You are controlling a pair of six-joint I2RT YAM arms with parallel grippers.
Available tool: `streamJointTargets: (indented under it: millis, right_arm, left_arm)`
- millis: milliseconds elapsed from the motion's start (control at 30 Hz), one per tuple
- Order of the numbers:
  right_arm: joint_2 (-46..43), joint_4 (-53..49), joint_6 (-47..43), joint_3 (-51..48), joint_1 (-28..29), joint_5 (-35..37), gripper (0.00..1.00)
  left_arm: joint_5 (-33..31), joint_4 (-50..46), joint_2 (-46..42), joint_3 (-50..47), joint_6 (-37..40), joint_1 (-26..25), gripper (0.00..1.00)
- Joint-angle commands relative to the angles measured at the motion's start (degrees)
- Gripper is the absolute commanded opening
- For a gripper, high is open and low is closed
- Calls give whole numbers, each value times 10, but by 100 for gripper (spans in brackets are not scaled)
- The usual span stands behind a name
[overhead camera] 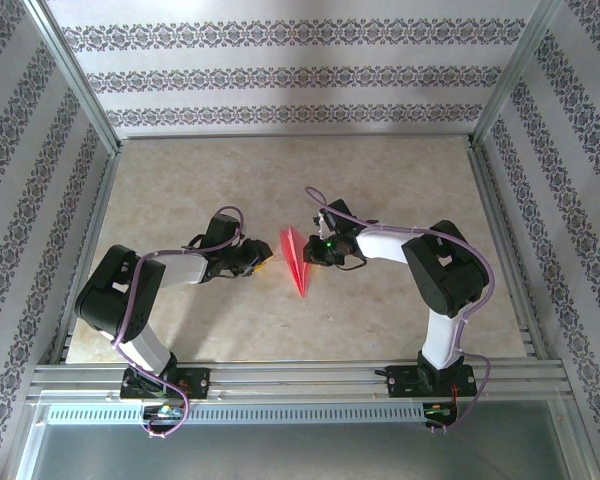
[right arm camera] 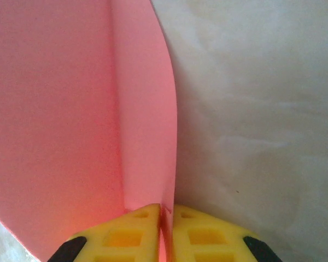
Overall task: Fold a paper plane with a square sheet of paper (pick it up from the middle)
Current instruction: Move the paper plane to the top-center of the table.
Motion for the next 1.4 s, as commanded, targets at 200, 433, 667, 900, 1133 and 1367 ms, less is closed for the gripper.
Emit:
streamJointTargets:
  millis: [200,433,667,900,1133,1367]
  right_arm:
    - [-3,2,6,-7,-4,4,14]
    - [0,1,6,-8,-5,4,14]
    - [1,1,8,-8,-5,6,14]
    - [-1,0,9,-10,-5,7,14]
    - [-14,10,20,-13,-9,3,14]
    - [-56,33,42,-24,-11,6,12]
  left_arm:
    - [42,60,22,19,-8,-20,41]
    - [-20,88,-34,-21,-22,-20,43]
    - [33,124,13,7,-28,-30,50]
    - [55,78,64,58,-9,-41,39]
    - [10,22,50,64,10,-41,15]
    - [-43,11,5,45,8,-40,3]
